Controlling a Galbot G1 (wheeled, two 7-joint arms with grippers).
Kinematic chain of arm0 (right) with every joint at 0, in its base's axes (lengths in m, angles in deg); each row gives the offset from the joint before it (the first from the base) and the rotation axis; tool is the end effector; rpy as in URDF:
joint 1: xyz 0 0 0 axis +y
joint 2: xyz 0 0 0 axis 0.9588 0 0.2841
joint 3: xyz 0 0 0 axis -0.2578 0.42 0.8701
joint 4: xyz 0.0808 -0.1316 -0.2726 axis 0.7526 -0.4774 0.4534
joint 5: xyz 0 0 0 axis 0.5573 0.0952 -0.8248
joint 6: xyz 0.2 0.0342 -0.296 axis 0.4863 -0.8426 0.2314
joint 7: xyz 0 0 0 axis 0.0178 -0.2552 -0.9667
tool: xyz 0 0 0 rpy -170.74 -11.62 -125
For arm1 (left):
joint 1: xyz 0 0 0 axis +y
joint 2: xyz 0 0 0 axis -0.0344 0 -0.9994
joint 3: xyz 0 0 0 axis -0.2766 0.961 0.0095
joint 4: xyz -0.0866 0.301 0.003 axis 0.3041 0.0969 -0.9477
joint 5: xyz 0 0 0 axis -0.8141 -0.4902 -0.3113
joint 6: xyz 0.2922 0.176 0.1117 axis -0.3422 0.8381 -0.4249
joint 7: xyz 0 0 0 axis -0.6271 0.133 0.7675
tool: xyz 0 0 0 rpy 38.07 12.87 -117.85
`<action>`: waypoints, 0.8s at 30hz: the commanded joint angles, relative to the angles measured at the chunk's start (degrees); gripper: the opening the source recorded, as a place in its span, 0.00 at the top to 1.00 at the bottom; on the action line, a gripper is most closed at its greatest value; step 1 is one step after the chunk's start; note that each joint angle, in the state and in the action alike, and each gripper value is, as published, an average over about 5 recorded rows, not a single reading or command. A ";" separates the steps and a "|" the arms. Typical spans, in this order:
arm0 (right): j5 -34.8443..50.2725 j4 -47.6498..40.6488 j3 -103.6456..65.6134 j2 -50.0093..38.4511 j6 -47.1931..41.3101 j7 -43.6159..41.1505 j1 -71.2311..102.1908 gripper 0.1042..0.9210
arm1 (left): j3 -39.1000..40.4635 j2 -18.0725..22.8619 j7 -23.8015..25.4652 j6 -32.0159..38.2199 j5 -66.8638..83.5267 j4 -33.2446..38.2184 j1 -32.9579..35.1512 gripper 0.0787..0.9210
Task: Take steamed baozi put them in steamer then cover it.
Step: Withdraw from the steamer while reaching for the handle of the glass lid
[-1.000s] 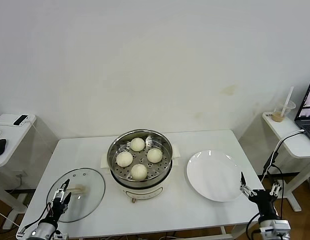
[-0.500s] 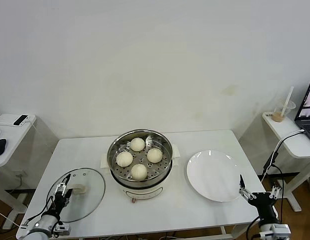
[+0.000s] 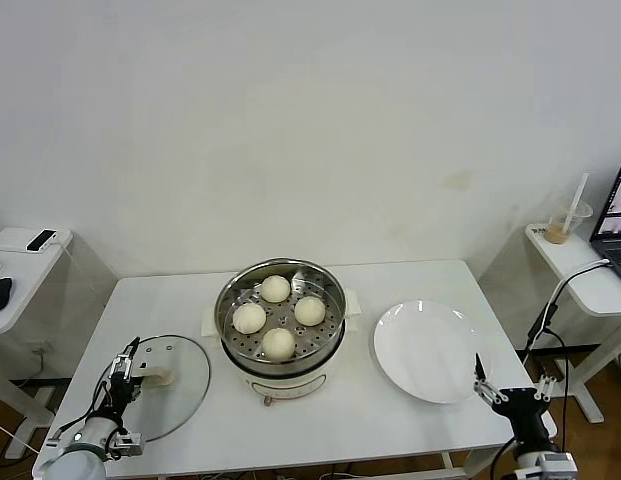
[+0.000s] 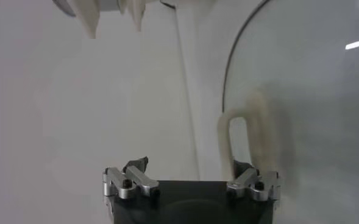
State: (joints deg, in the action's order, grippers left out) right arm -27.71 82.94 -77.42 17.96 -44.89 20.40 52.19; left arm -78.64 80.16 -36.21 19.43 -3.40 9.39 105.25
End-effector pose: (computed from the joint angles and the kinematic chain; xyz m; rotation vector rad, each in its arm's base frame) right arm 0.1662 -0.1211 -0.2830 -0.1538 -3.0966 0.4100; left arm 0.2528 0.2016 -0.3770 -0.1732 -1.9802 -2.2368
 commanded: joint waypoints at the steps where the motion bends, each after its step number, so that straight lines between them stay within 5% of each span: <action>1: -0.08 0.50 0.29 -0.06 -0.29 -0.47 0.38 0.12 | 0.15 0.11 -0.80 0.28 1.79 -1.97 -1.45 0.13; 15: 0.58 1.23 0.65 -0.51 -0.97 -0.53 0.39 0.12 | -0.16 0.97 -3.15 1.69 2.26 -3.32 -1.78 0.57; 24: 0.61 2.12 1.24 -0.76 -1.64 -0.60 0.07 0.12 | -2.37 0.87 -6.13 0.82 2.64 3.18 2.91 0.88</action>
State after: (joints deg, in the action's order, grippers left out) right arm -27.03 84.66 -76.54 17.27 -46.30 19.88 52.31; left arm -79.57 81.23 -40.20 20.98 -1.07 7.73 104.83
